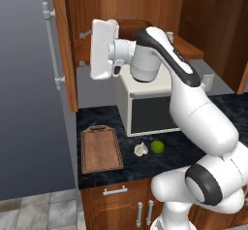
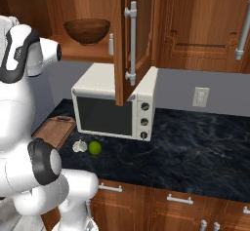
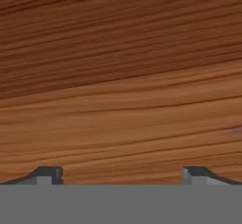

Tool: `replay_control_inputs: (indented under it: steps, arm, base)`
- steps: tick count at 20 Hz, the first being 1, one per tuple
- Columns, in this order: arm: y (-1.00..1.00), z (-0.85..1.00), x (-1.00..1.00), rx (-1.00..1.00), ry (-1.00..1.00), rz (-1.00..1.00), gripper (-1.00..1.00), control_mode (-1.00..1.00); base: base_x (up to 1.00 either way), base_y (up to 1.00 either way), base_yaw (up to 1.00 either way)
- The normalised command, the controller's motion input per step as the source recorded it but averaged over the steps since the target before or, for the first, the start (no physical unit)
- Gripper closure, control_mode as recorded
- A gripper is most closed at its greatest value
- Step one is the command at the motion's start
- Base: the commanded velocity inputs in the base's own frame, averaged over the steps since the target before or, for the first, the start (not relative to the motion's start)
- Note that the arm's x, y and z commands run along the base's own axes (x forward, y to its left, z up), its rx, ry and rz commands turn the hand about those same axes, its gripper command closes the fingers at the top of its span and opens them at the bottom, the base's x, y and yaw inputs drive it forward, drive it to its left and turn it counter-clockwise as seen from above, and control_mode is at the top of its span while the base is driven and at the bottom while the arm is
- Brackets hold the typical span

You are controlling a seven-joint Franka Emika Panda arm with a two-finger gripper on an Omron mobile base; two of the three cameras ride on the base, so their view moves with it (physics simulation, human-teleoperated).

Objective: Open the cabinet. Place the bowl and condiment on the counter. Then place the lime and garlic on the cutting board.

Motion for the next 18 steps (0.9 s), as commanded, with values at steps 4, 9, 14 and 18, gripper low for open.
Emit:
replay_control_inputs:
  steps: [4, 9, 14, 18]
  arm:
    - [-0.52, -0.10, -0.14, -0.21, 0.00, -0.29, -1.00, -1.00]
    - [-0.32, -0.09, 0.00, -0.43, -0.05, -0.37, -1.00, -1.00]
    - [-0.37, -0.03, 0.11, -0.47, -0.09, -0.41, -1.00, -1.00]
    - [-0.45, -0.09, 0.04, -0.50, -0.15, -0.31, -1.00, -1.00]
  base:
    - [0.00, 0.00, 0.00]
    - [0.00, 0.00, 0.00]
    - [0.00, 0.00, 0.00]
    - [0.00, 0.00, 0.00]
